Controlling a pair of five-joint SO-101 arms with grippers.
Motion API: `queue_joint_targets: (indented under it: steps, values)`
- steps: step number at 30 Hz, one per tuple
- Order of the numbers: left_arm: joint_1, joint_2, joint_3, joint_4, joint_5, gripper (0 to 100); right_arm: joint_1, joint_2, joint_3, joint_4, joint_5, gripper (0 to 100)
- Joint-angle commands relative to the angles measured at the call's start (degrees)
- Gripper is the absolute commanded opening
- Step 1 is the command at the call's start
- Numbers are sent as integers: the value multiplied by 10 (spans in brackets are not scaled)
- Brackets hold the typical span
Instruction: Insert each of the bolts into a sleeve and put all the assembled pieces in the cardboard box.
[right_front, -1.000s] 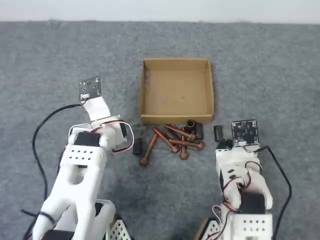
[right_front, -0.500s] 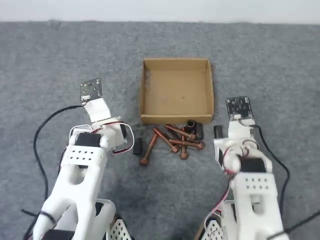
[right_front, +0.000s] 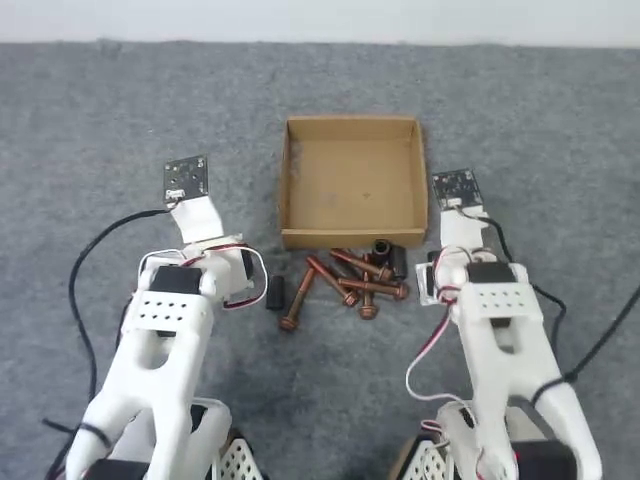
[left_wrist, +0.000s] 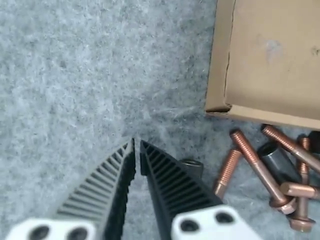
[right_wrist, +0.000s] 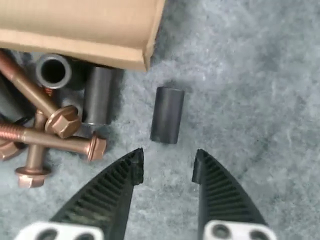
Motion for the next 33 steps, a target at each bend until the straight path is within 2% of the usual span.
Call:
queue_joint_targets:
  steps: [1, 9, 16, 27, 33]
  values:
    - [3, -3, -7, -15, -6, 13, -3, 23, -53, -7, 7, 129]
    - [3, -3, -7, -20, -6, 13, 7, 116, -80, -55, 7, 128]
    - [3, -3, -5, -30, -6, 13, 6, 148, -81, -87, 48, 126]
    - [3, -2, -5, -30, -6, 13, 5, 153, -88, -91, 51, 126]
    - [3, -2, -4, -30, -6, 13, 6, 208, -124, -81, 51, 126]
